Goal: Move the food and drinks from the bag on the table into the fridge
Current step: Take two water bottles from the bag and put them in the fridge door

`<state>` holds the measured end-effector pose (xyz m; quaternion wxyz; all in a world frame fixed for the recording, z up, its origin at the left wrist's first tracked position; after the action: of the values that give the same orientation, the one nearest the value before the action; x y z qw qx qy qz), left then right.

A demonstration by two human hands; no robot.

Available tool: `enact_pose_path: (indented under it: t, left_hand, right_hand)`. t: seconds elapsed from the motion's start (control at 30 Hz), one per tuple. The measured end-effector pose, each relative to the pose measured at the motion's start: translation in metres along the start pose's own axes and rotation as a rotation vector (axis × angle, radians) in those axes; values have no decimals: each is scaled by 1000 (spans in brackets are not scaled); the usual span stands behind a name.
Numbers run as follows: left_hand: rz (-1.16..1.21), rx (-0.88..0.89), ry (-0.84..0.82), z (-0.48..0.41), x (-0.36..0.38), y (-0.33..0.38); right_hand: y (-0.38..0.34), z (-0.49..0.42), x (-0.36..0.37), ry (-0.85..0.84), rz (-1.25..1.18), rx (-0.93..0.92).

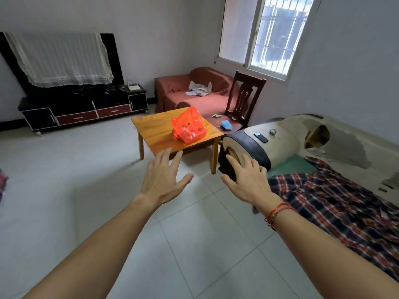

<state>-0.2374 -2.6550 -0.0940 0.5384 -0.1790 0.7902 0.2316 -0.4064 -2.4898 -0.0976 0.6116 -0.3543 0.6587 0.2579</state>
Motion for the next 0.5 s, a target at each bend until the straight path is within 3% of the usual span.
enact_pose_path:
  t: [0.5]
  left_hand:
    - [-3,-69,-66,-251,106,-31]
  right_hand:
    - [66,-272,59,-54,-33,-65]
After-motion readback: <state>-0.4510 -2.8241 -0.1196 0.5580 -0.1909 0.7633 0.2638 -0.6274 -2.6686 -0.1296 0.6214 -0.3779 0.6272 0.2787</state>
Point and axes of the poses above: each hand's wrist, its own z-axis away from the middle knuckle, its own x-axis out of the palm, y = z × x, the point moved 6 cm from there along -z, towards the middle knuckle, and after that the axes turned 2 degrees about -x, right-handed, at the moved point
